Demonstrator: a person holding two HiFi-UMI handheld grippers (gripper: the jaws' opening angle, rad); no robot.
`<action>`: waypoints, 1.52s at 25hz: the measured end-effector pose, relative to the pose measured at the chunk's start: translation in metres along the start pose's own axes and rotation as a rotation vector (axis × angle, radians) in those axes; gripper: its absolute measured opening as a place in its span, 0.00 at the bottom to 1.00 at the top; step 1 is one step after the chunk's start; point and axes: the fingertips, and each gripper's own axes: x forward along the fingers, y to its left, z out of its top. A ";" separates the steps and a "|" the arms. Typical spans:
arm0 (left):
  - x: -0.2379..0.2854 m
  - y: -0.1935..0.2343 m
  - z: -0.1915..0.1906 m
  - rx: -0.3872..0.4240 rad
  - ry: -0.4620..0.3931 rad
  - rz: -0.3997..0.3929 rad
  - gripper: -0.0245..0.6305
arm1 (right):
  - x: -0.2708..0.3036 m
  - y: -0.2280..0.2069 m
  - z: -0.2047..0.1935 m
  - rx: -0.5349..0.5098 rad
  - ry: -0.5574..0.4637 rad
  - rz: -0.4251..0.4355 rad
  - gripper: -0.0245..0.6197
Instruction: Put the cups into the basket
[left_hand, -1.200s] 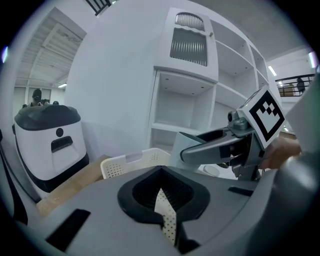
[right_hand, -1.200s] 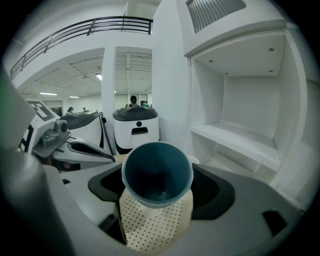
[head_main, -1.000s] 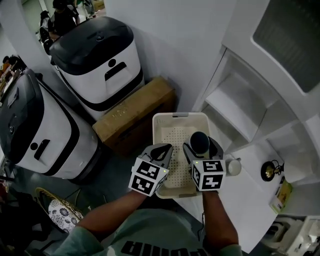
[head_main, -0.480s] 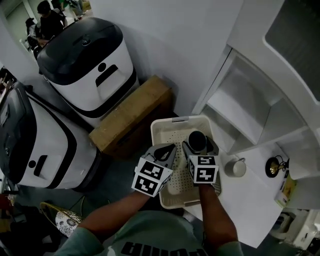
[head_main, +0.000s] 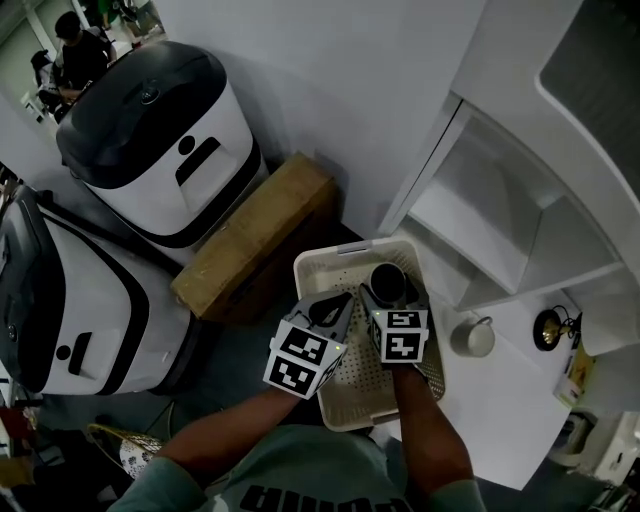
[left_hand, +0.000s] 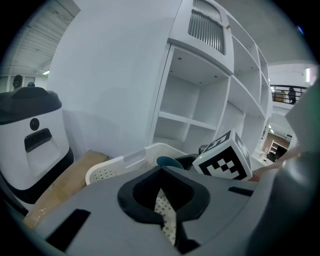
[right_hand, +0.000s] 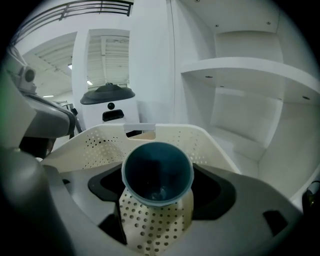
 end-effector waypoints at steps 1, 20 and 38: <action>0.001 0.000 0.000 0.002 0.001 -0.002 0.04 | 0.002 -0.001 -0.001 -0.001 -0.001 -0.001 0.63; -0.003 -0.008 0.004 0.006 -0.004 0.010 0.04 | -0.005 0.004 -0.002 0.010 0.000 0.045 0.63; -0.044 -0.057 0.008 0.016 -0.075 0.083 0.04 | -0.100 0.005 0.031 -0.053 -0.173 0.091 0.63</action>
